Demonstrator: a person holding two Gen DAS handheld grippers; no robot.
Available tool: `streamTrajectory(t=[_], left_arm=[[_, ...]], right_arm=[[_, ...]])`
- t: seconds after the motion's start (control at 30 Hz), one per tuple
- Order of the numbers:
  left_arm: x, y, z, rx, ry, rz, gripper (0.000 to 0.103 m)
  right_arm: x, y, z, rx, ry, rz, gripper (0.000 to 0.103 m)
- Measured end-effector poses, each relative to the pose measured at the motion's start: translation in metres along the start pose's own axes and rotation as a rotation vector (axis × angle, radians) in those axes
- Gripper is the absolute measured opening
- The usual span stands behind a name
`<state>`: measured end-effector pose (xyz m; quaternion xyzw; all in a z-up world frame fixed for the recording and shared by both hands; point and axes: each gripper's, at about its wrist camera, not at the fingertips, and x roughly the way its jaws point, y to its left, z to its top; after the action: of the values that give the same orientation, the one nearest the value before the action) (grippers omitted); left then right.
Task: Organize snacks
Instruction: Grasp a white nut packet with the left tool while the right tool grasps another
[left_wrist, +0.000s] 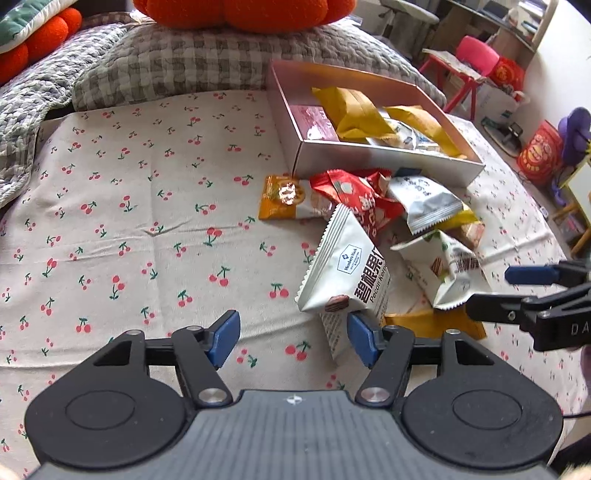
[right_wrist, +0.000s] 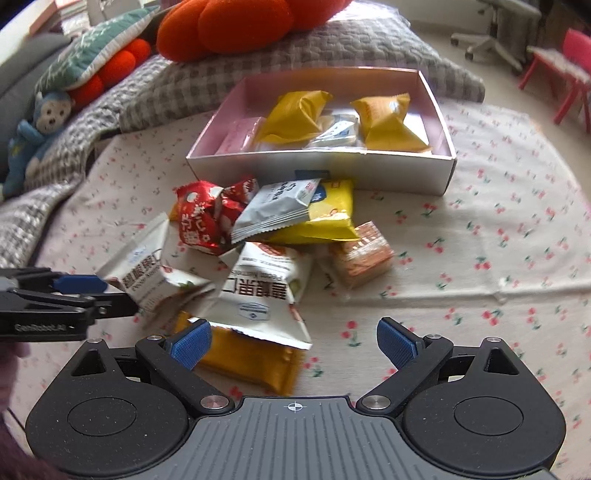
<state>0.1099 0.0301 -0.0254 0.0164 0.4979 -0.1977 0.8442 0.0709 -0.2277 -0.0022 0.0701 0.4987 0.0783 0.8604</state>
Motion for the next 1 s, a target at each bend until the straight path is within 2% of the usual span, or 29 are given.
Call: streamTrajectory(t=[0.1,0.2,0.3,0.37,0.53,0.57,0.87,1.0], left_arm=[[0.002,0.000,0.004,-0.020,-0.013,0.000,0.065],[0.004,0.000,0.009,-0.042,-0.023,-0.010,0.066],[0.004,-0.003,0.012,-0.046,-0.034,-0.007,0.069],[0.005,-0.004,0.013,-0.047,-0.040,-0.006,0.069],[0.007,-0.006,0.016,-0.047,-0.043,-0.003,0.069],[0.006,-0.006,0.015,-0.046,-0.044,-0.002,0.069],[0.010,-0.007,0.019,-0.079,-0.048,-0.021,0.066],[0.016,-0.010,0.021,-0.101,-0.025,-0.059,0.069]], right_arm=[[0.007,-0.001,0.000,0.031,0.006,0.013,0.095],[0.011,-0.004,0.001,0.065,0.018,0.063,0.088],[0.013,-0.001,0.001,0.052,0.028,0.096,0.069],[0.012,0.001,0.000,0.041,0.037,0.110,0.052],[0.005,-0.001,0.000,0.020,0.040,0.085,0.048],[0.003,-0.003,0.000,0.021,0.040,0.082,0.041],[-0.014,-0.017,0.003,0.061,0.018,0.059,0.036],[-0.012,-0.021,0.005,0.088,0.034,0.078,0.045]])
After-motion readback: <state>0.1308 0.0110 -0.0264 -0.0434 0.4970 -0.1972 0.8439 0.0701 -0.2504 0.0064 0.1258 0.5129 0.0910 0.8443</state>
